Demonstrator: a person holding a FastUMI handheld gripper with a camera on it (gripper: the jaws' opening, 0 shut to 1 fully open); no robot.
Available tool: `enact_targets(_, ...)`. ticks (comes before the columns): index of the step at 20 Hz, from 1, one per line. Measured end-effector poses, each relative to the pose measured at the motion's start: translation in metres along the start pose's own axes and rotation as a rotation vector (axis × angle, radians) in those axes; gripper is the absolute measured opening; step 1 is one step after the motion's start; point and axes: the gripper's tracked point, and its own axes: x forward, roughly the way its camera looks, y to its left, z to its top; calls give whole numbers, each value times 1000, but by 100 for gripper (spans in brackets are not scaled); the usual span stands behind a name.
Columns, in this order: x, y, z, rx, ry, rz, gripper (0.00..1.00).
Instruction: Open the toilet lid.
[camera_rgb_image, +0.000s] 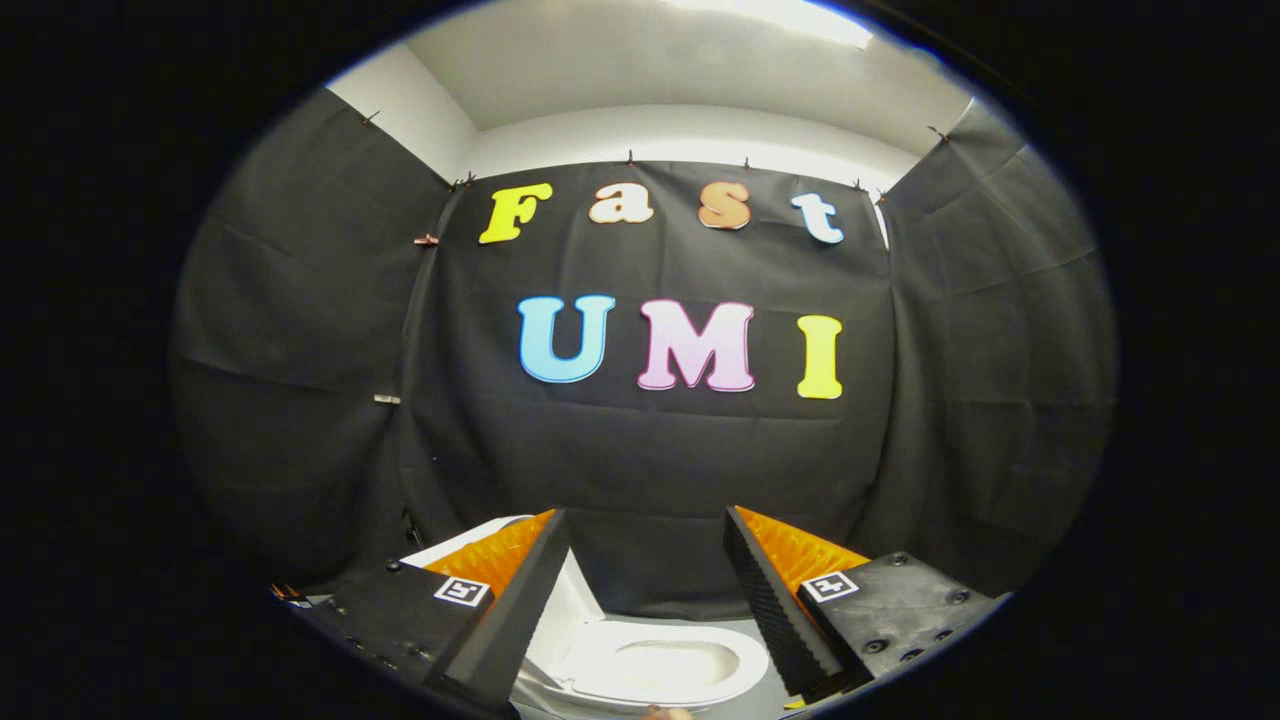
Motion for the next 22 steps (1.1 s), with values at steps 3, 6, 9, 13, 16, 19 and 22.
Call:
enact_targets(3,-12,-16,7,-8,-15,-27,97)
enact_targets(6,-19,-25,13,-6,-31,-43,97)
enact_targets(9,-22,-28,13,-5,-34,-44,97)
enact_targets(13,-23,-27,14,-1,-33,-39,97)
enact_targets(16,-25,-27,18,-3,-44,-41,97)
enact_targets(19,-26,-31,17,-1,-38,-44,97)
enact_targets(22,-24,-34,17,7,-32,-49,97)
